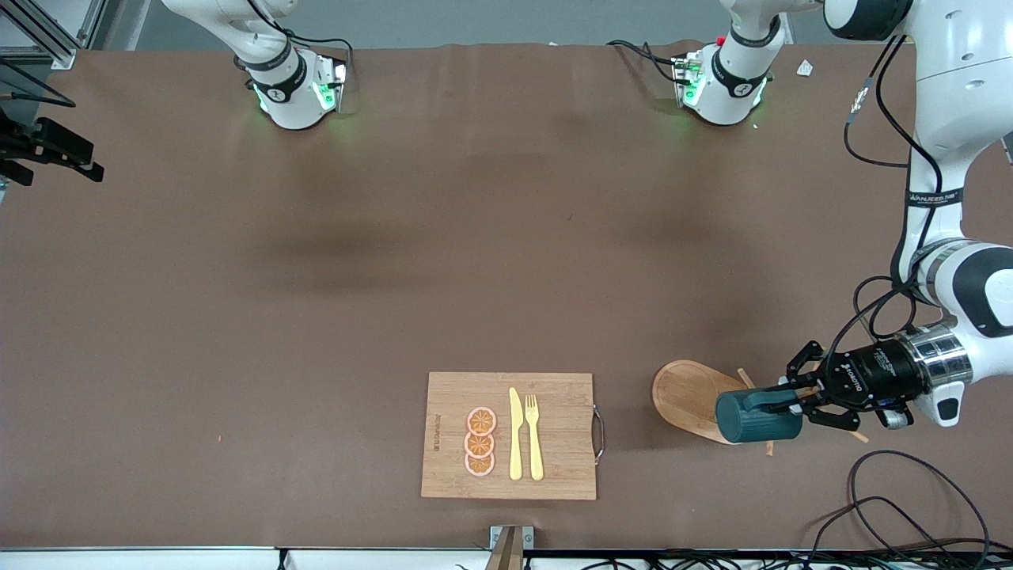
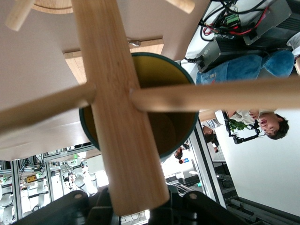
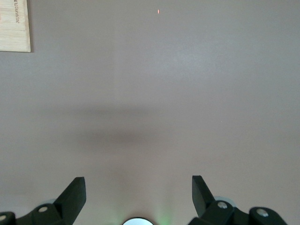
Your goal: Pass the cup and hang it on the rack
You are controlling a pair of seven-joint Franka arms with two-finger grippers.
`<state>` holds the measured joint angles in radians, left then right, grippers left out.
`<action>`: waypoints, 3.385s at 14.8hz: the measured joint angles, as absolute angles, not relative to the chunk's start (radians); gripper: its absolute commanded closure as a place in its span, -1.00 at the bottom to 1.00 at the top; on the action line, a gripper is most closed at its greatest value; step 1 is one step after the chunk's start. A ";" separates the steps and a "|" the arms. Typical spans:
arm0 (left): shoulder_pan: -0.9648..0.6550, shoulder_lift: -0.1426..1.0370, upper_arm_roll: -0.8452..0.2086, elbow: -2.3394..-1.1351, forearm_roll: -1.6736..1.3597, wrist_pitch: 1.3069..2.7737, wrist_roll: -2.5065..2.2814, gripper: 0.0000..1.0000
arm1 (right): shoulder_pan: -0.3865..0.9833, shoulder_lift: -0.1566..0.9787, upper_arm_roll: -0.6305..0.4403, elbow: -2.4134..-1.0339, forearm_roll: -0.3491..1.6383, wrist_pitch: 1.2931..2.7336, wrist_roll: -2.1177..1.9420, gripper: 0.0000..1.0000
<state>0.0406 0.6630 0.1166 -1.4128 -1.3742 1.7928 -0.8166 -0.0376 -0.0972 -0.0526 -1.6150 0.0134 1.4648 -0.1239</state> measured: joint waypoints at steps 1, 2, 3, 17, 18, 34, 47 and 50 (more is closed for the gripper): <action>0.043 0.665 0.117 -1.413 -1.374 1.793 -0.817 0.81 | -0.038 -0.097 -0.053 -1.615 0.014 1.463 -0.124 -1.00; 0.044 0.667 0.117 -1.413 -1.374 1.793 -0.817 0.74 | -0.038 -0.097 -0.053 -1.615 0.014 1.459 -0.124 -1.00; 0.044 0.668 0.116 -1.413 -1.374 1.793 -0.817 0.62 | -0.038 -0.097 -0.052 -1.615 0.014 1.455 -0.124 -1.00; 0.046 0.641 0.112 -1.348 -1.339 1.786 -0.855 -1.00 | -0.037 -0.097 -0.050 -1.617 0.014 1.442 -0.124 -1.00; 0.041 0.614 0.106 -1.338 -1.300 1.784 -0.868 -1.00 | -0.037 -0.097 -0.050 -1.617 0.014 1.442 -0.124 -1.00; -0.019 0.182 -0.052 -1.373 -0.170 1.642 -0.376 -1.00 | -0.037 -0.097 -0.050 -1.618 0.014 1.442 -0.124 -1.00; 0.069 -0.108 -0.163 -1.666 -0.030 1.532 -0.176 -1.00 | -0.037 -0.097 -0.050 -1.618 0.014 1.442 -0.124 -1.00; 0.070 -0.121 -0.188 -1.675 -0.030 1.546 -0.175 -1.00 | -0.037 -0.097 -0.050 -1.618 0.014 1.442 -0.124 -1.00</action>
